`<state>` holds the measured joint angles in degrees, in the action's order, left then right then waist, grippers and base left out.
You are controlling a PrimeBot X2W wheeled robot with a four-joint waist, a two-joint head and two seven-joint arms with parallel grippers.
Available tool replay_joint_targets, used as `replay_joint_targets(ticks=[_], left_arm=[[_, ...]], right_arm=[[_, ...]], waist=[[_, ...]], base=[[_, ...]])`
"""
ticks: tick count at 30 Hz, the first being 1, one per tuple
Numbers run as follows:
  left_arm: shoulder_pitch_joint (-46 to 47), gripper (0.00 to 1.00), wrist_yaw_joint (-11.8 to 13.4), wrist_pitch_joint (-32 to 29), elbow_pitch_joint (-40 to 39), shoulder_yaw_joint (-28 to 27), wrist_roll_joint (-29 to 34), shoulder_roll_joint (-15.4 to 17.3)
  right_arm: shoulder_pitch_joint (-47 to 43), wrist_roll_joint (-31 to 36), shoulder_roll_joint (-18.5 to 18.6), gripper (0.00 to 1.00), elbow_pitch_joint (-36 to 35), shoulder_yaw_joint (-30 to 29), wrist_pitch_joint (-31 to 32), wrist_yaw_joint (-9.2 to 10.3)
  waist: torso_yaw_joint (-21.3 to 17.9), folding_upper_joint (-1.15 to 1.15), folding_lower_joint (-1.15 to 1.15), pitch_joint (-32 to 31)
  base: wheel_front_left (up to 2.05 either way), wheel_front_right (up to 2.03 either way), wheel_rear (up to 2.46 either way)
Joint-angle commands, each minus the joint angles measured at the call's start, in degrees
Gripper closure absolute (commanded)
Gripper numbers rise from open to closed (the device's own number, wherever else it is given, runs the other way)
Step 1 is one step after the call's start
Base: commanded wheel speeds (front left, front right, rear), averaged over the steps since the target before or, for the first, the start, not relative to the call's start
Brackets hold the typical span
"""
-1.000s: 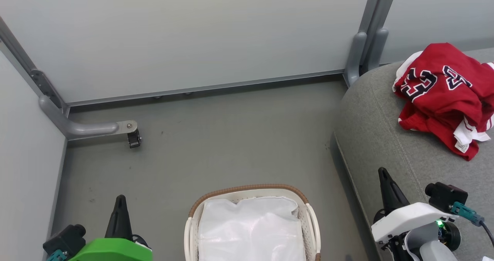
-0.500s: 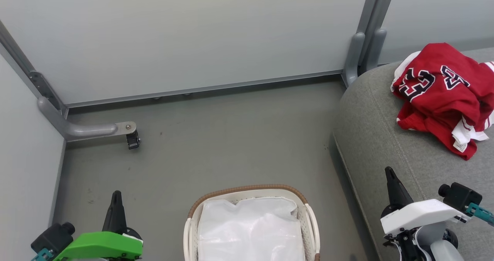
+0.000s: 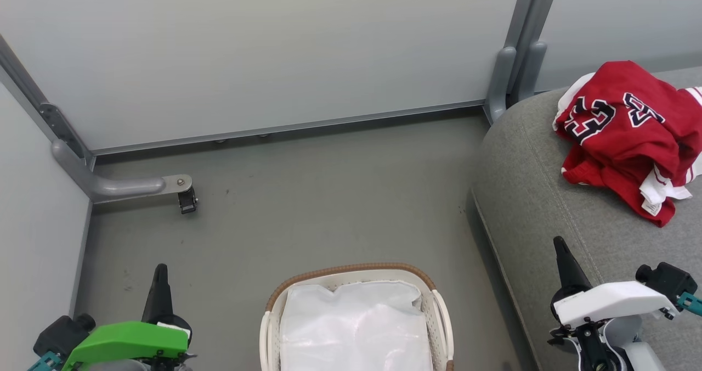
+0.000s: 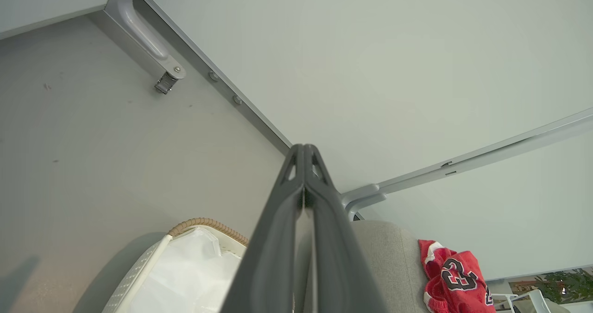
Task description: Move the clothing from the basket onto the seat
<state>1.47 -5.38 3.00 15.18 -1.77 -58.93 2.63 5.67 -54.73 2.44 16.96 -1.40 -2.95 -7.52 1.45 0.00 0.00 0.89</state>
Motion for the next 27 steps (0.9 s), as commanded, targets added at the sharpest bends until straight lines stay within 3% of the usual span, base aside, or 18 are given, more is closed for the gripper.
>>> replay_joint_targets(ticks=[1,27], left_arm=[[1.7,1.00,-0.4,-0.4,-0.7,-0.4,-1.7,0.2],[3.4,1.00,-1.3,-4.5,-1.0,-2.5,-15.9,0.3]], right_arm=[[0.8,-1.9,0.3,1.00,-0.9,-0.4,0.4,0.02],[0.8,-17.9,0.4,1.00,-1.9,-2.6,4.5,0.03]], waist=[[0.0,0.00,0.00,0.0],[-0.6,0.00,0.00,-0.3]], base=[[0.00,0.00,0.00],[0.00,0.00,0.00]])
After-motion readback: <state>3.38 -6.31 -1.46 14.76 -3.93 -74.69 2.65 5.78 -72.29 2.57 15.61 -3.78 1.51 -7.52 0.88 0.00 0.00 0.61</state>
